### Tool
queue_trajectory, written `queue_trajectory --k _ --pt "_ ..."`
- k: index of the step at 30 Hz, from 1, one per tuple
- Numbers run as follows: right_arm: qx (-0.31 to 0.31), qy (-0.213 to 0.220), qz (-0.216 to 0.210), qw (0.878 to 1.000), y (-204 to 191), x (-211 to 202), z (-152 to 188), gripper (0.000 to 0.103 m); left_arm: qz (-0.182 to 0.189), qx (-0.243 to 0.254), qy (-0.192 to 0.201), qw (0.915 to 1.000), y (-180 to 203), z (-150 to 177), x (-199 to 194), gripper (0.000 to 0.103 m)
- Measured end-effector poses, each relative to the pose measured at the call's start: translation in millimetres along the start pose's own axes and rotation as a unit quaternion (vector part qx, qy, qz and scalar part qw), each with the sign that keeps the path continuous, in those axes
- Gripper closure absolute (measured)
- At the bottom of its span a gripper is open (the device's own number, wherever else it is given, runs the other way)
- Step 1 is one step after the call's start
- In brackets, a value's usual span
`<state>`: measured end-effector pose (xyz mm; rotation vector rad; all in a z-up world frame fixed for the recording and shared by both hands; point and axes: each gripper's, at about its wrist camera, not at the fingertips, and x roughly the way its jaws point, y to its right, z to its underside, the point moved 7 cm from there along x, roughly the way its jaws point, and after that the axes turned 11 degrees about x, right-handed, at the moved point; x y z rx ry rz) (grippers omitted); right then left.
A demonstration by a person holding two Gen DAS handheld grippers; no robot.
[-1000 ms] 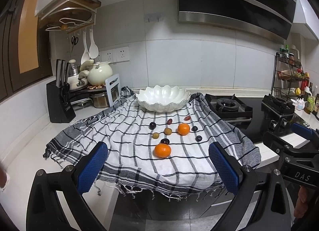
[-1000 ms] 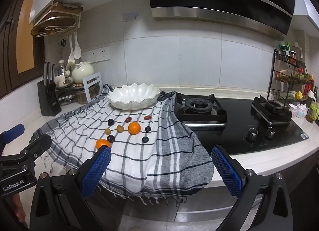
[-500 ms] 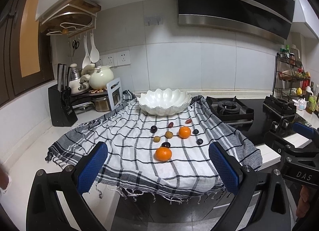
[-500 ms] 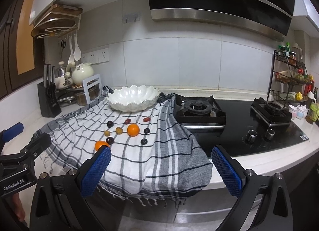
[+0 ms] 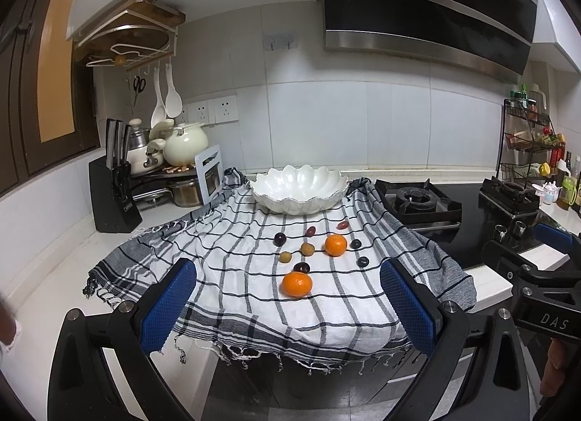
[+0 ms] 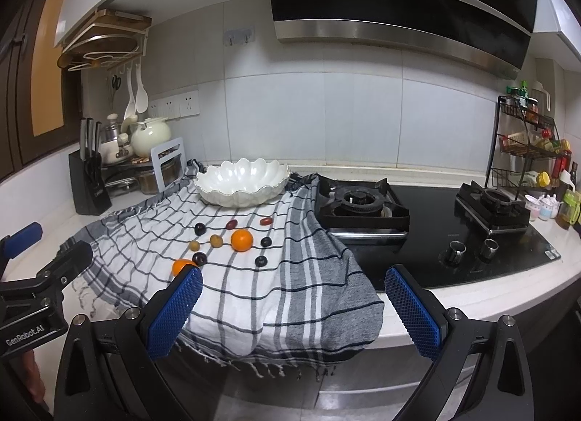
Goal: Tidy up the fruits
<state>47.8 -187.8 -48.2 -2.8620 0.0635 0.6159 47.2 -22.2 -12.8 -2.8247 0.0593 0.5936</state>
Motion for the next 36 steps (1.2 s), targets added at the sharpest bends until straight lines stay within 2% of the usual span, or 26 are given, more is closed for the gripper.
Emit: queue_trajectory --k 26,30,36 --pt "0.000 0.001 -0.001 1.000 -1.6 0.3 -1.6 0.001 -0.002 0.000 0.002 1.0000 0.6 -7.1 1.7 0.000" --pt "-0.002 -0.006 -0.002 1.000 -1.7 7.3 -0.5 0.001 -0.003 0.001 -0.006 1.0000 0.9 -4.9 10.7 0.000" --pt "-0.008 -0.019 -0.003 1.000 -1.7 26.5 2.8 0.002 0.020 -0.004 -0.032 0.9993 5.2 5.3 32.6 0.000"
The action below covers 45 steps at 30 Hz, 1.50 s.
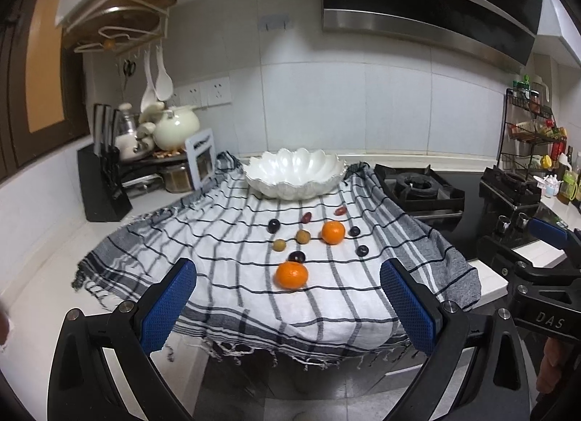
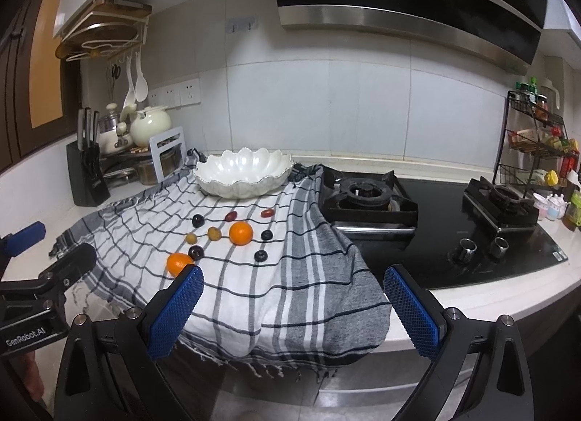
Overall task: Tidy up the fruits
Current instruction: 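Move the left gripper down to the orange and close on it while the right gripper approaches a dark grape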
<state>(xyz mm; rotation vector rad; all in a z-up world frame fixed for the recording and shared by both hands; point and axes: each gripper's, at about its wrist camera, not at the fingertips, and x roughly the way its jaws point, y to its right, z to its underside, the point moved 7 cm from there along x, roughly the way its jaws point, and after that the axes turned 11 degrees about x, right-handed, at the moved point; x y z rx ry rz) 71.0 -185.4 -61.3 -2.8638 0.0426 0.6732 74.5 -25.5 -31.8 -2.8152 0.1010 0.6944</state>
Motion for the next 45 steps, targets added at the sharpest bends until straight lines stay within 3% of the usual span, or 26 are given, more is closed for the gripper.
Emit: queue_trajectory --k 7,11,15,26,36,45 --pt "-0.013 -0.007 -0.006 1.000 -4.2 34.0 -3.4 0.009 -0.008 0.006 -0.005 0.9999 -0.4 -2.9 30.2 0.000" --pt "-0.023 -0.020 -0.022 0.999 -10.8 59.4 -5.4 0.014 -0.006 -0.005 -0.019 0.9998 -2.1 -1.5 50.6 0.006" --pt "-0.038 -0.037 -0.035 0.998 -20.6 89.1 -1.8 0.019 -0.005 -0.010 -0.046 0.9989 -3.7 4.9 76.4 0.013" --pt "-0.057 -0.101 -0.069 0.991 -39.7 169.1 21.2 0.035 0.000 -0.013 -0.103 0.9946 0.8 30.7 137.0 0.021" --pt "-0.070 -0.138 -0.063 0.986 -42.9 219.9 39.2 0.048 0.012 -0.028 -0.146 0.9889 6.4 55.6 179.6 0.028" --pt "-0.081 -0.158 -0.062 0.982 -49.9 244.0 48.0 0.056 0.025 -0.031 -0.156 0.9869 8.4 61.2 196.6 0.039"
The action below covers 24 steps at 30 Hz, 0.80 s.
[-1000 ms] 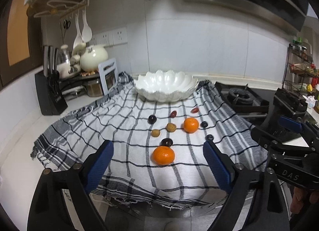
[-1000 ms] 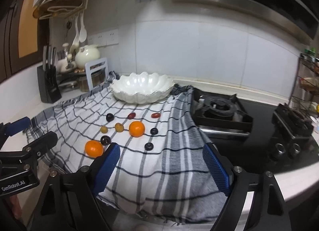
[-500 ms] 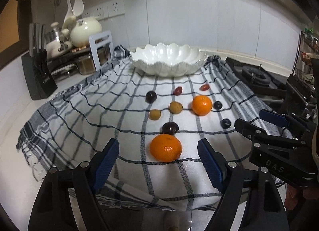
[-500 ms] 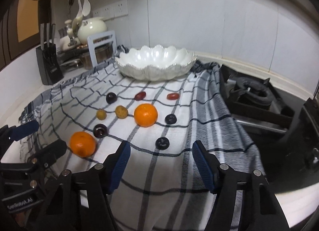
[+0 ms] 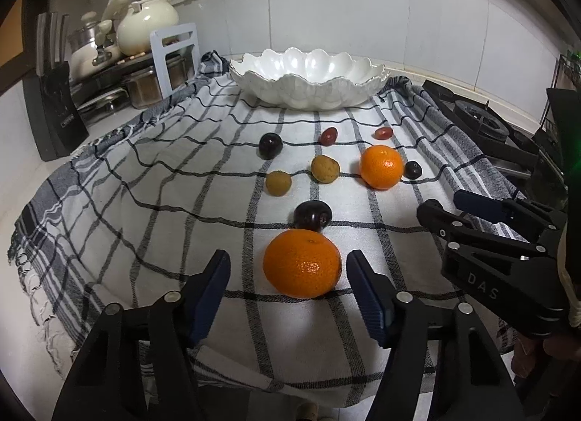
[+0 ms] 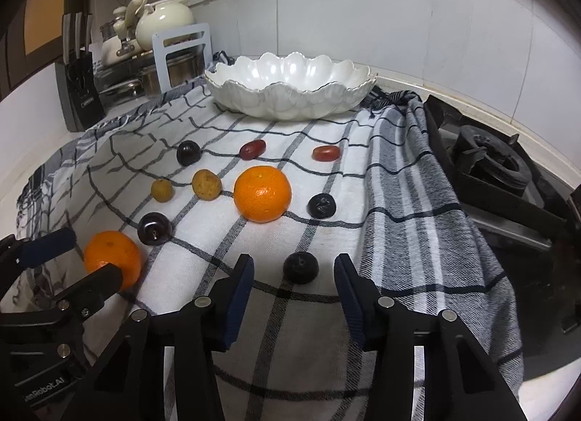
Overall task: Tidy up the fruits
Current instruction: 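Move the left gripper down to the orange and close on it while the right gripper approaches a dark grape, then carry the orange in the left gripper over the bowl while the right gripper holds a grape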
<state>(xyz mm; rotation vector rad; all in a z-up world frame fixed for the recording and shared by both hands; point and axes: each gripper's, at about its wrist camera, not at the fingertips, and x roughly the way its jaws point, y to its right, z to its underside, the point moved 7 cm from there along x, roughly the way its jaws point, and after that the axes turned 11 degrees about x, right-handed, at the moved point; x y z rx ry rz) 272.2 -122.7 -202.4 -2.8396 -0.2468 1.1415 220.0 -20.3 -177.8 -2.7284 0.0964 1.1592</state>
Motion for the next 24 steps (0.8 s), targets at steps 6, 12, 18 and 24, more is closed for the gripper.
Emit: queue_trajectory --k 6,12,18,24 --pt "0.009 -0.009 0.000 1.000 1.5 9.2 -0.5 0.060 0.016 0.007 -0.005 0.9998 6.6 -0.9 6.8 0.044" --pt "0.012 -0.020 -0.001 1.000 1.6 16.5 1.0 0.068 0.026 0.008 -0.014 0.9995 8.0 0.5 13.3 0.052" --pt "0.003 -0.017 0.006 1.000 0.6 17.5 0.7 0.074 0.028 0.007 -0.016 0.9995 5.9 0.8 15.3 0.055" --pt "0.002 -0.016 0.007 1.000 0.1 17.4 0.3 0.079 0.033 0.003 -0.016 0.9993 4.4 0.1 15.2 0.056"
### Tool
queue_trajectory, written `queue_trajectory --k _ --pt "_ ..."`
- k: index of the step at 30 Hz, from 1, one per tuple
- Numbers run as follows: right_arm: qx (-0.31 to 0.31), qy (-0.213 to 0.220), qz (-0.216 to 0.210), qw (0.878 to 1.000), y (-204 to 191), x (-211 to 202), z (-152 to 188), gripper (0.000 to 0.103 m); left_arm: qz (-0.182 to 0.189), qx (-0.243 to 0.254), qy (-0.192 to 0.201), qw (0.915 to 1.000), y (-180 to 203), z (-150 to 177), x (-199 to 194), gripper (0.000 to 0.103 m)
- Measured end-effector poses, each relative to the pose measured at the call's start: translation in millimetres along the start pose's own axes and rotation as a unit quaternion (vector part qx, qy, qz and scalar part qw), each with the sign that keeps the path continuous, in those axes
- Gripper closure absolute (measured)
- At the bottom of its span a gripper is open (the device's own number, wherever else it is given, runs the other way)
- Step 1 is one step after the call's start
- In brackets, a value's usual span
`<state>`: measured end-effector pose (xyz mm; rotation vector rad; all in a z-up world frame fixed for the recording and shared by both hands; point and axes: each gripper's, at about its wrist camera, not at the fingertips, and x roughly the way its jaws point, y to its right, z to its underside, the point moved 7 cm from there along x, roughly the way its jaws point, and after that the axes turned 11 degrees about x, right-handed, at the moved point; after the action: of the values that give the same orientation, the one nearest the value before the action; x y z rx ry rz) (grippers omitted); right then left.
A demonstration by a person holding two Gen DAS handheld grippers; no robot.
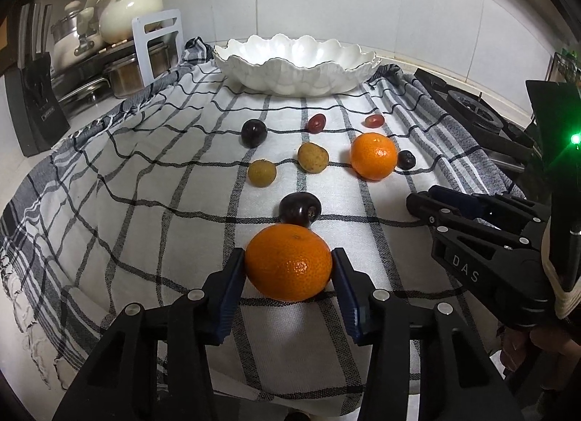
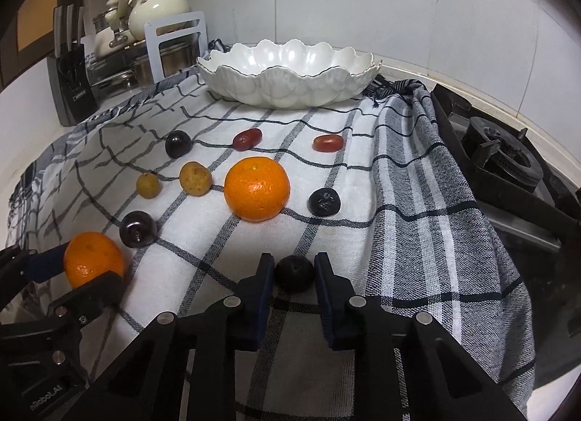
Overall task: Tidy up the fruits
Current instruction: 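Carry the orange in the left gripper over the bowl while the right gripper holds a grape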
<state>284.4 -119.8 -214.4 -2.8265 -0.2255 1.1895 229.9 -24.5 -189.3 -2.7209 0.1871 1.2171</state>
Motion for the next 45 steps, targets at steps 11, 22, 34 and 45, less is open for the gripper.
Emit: queue_trajectory --k 11,22,34,45 --pt "0.008 0.013 -0.014 1.000 -2.3 -17.3 -5.2 0.079 0.005 -0.008 0.012 0.9999 -2.6 -8.3 -12.2 0.057" --pt "0.011 0.043 -0.018 0.999 -6.1 -49.4 -14.3 0.079 -0.001 -0.004 0.048 0.9988 -2.8 -25.8 -38.2 0.057" --pt "0.008 0.092 -0.015 0.996 -9.9 -80.6 -45.9 0.079 -0.010 0.007 0.102 0.9947 -9.3 -68.0 -61.0 0.057" --pt "0.009 0.142 -0.013 0.990 -15.7 -95.8 -92.5 0.079 -0.018 0.024 0.156 0.9873 -21.5 -117.0 -75.2 0.057"
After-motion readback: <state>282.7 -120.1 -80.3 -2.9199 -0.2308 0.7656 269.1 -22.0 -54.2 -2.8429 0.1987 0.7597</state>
